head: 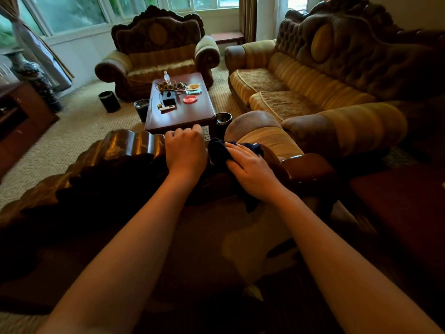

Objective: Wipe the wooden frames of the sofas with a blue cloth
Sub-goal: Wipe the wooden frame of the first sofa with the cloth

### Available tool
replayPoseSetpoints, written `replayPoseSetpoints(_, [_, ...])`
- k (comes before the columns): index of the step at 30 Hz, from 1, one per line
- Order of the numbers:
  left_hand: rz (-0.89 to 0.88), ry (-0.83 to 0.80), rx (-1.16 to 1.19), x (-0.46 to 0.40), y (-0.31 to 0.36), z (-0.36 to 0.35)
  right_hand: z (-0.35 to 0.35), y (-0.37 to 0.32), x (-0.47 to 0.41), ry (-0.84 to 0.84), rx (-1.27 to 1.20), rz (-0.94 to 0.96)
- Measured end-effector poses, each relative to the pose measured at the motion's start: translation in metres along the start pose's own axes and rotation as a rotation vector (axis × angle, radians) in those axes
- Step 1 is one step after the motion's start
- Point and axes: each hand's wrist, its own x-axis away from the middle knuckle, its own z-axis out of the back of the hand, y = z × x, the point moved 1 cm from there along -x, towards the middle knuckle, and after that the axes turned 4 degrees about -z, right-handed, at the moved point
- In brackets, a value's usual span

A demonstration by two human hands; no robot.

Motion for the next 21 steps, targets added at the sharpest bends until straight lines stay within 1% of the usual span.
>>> replayPoseSetpoints(3, [0.001, 0.030, 0.043, 0.001, 0.000, -0.001, 0.003, -0.002, -0.008, -0.011, -0.007, 0.012])
replayPoseSetpoints(7, [0.028, 0.137, 0.098, 0.003, 0.001, 0.000, 0.011, -0.010, -0.033, -0.110, -0.020, 0.004])
replayPoseSetpoints(10, [0.045, 0.182, 0.086, 0.001, 0.001, -0.003, 0.016, -0.019, -0.062, -0.238, -0.004, -0.059])
replayPoseSetpoints(12, [0.066, 0.193, 0.058, 0.000, 0.000, -0.006, 0.016, -0.025, -0.083, -0.345, 0.022, -0.068])
replayPoseSetpoints(15, [0.124, 0.231, 0.035, -0.001, 0.001, -0.008, 0.009, -0.034, -0.114, -0.504, 0.007, -0.034])
replayPoseSetpoints(19, [0.210, 0.330, 0.052, -0.002, 0.003, -0.010, 0.004, -0.039, -0.138, -0.711, -0.047, 0.004])
replayPoseSetpoints(21, [0.256, 0.375, 0.051, -0.002, 0.004, -0.011, 0.004, -0.036, -0.147, -0.776, -0.049, 0.026])
